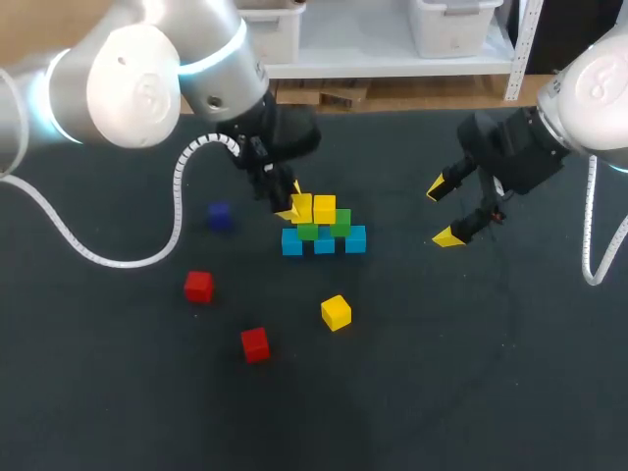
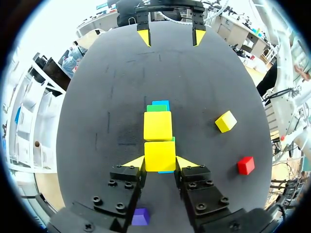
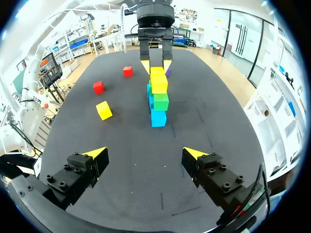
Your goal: Place the blue cubes, place green cubes on the blue cubes, place the yellow cubes on the green cubes, then place the red cubes on the yellow cubes, and place purple cube on the red cubes.
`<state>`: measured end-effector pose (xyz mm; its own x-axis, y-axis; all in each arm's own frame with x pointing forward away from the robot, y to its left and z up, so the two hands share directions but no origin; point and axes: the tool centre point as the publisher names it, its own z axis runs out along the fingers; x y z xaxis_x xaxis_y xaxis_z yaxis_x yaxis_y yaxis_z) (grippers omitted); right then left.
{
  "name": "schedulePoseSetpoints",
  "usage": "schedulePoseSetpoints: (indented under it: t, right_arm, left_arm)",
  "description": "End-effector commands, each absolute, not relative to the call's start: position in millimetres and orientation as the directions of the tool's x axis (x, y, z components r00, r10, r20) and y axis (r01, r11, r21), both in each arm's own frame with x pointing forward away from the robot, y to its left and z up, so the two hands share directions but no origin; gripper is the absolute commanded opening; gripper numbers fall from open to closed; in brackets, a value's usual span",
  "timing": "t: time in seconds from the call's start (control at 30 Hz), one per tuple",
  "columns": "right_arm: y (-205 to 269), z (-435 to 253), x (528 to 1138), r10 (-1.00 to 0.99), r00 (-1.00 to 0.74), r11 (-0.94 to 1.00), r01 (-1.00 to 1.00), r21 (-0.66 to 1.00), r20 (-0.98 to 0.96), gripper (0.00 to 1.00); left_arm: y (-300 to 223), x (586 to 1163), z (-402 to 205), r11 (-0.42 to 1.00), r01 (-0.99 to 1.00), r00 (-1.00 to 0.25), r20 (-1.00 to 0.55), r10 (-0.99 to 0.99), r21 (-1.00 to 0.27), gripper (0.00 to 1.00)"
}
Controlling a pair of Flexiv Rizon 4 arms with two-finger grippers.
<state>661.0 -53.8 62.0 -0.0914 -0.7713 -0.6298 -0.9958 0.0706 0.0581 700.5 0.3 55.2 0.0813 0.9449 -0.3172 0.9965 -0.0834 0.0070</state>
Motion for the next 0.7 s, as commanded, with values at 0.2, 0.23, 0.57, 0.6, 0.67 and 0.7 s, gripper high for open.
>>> schedulePoseSetpoints:
  t: [0.2,0.23,0.57,0.6,0.67,0.7]
  right_arm:
    - [-53.8,61.2,661.9,-0.77,-0.09,0.068,-0.996,0.059,-0.632,1.0]
    - [-53.8,61.2,661.9,-0.77,-0.09,0.068,-0.996,0.059,-0.632,1.0]
    - [-53.8,61.2,661.9,-0.77,-0.09,0.068,-0.996,0.059,-0.632,1.0]
    - [-53.8,61.2,661.9,-0.77,-0.09,0.068,-0.996,0.059,-0.632,1.0]
    - [-53.8,61.2,661.9,-0.77,-0.09,0.068,-0.996,0.059,-0.632,1.0]
    - [-53.8,61.2,661.9,-0.77,-0.09,0.068,-0.996,0.059,-0.632,1.0]
  left_arm:
    - [0.9,703.3,54.3,-0.087,0.996,0.083,-0.318,0.944,0.0,0.25]
    - [0.9,703.3,54.2,-0.087,0.996,0.082,-0.318,0.945,-0.001,0.25]
    - [1.5,703.3,53.6,-0.086,0.996,0.08,-0.318,0.945,-0.003,0.38]
    - [1.6,703.4,53.6,-0.085,0.996,0.08,-0.318,0.945,-0.003,0.38]
    - [1.7,703.5,53.6,-0.085,0.996,0.08,-0.318,0.945,-0.003,0.4]
    - [1.7,703.6,53.6,-0.085,0.996,0.08,-0.318,0.945,-0.003,0.41]
